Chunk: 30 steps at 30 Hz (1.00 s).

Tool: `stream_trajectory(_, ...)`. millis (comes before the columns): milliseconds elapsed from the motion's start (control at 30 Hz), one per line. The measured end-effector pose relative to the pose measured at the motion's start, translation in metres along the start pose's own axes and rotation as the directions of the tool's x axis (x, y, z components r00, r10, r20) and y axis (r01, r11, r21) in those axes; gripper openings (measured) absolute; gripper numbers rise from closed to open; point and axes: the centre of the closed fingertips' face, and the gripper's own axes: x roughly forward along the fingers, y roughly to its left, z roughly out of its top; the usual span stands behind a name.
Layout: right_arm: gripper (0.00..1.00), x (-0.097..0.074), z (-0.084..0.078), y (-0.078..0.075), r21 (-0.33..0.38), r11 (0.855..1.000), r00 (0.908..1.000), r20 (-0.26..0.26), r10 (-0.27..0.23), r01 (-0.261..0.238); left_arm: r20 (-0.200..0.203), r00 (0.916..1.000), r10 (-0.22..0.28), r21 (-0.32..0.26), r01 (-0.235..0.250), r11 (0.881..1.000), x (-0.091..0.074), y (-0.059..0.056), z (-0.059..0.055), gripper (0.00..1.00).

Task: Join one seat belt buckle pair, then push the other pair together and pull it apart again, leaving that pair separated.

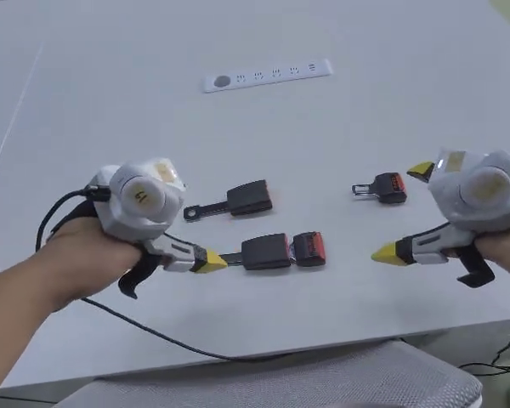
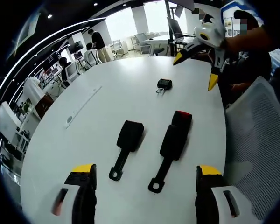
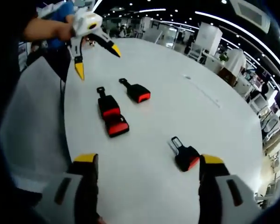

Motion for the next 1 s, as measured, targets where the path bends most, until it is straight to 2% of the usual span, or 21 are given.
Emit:
stream_trajectory(67,0.94,-0.003,-0.004,0.003,0.016,1.000,0.9999,0.005,-0.010,0.010,-0.002,0.9998,0.019,-0.023,-0.019,1.000,-0.004,0.000,-0.008,0.96)
stream_trajectory(133,0.98,-0.010,-0.008,0.000,0.056,0.998,0.9990,0.014,-0.042,0.042,-0.007,0.9987,0.051,-0.061,-0.051,0.997,-0.011,0.001,-0.018,1.00)
stream_trajectory(233,1.00,-0.018,-0.012,-0.004,0.091,0.994,0.9981,0.018,-0.059,0.057,0.028,0.9945,0.101,-0.156,-0.096,0.983,-0.024,-0.002,-0.028,1.00)
stream_trajectory(300,1.00,-0.021,-0.017,-0.006,0.098,0.993,0.9979,0.012,-0.063,0.062,0.025,0.9921,0.123,-0.162,-0.117,0.980,-0.031,-0.005,-0.037,1.00)
stream_trajectory(400,1.00,-0.025,-0.019,-0.009,0.142,0.987,0.9966,0.031,-0.077,0.072,0.004,0.9924,0.123,-0.196,-0.120,0.973,-0.035,-0.011,-0.051,1.00)
stream_trajectory(467,1.00,-0.028,-0.018,-0.010,0.153,0.985,0.9949,0.047,-0.089,0.081,0.000,0.9894,0.145,-0.216,-0.142,0.966,-0.039,-0.010,-0.057,1.00)
stream_trajectory(567,1.00,-0.031,-0.015,-0.010,0.142,0.986,0.9927,0.067,-0.100,0.090,0.003,0.9874,0.158,-0.252,-0.153,0.956,-0.042,-0.011,-0.061,1.00)
stream_trajectory(667,1.00,-0.035,-0.015,-0.013,0.147,0.985,0.9914,0.077,-0.105,0.093,0.001,0.9861,0.166,-0.263,-0.160,0.952,-0.045,-0.015,-0.065,1.00)
stream_trajectory(867,1.00,-0.039,-0.015,-0.010,0.153,0.984,0.9924,0.074,-0.098,0.086,-0.001,0.9845,0.175,-0.274,-0.169,0.947,-0.052,-0.020,-0.071,1.00)
stream_trajectory(1000,1.00,-0.037,-0.014,-0.008,0.132,0.987,0.9918,0.076,-0.103,0.092,0.004,0.9844,0.176,-0.277,-0.168,0.946,-0.051,-0.020,-0.071,1.00)
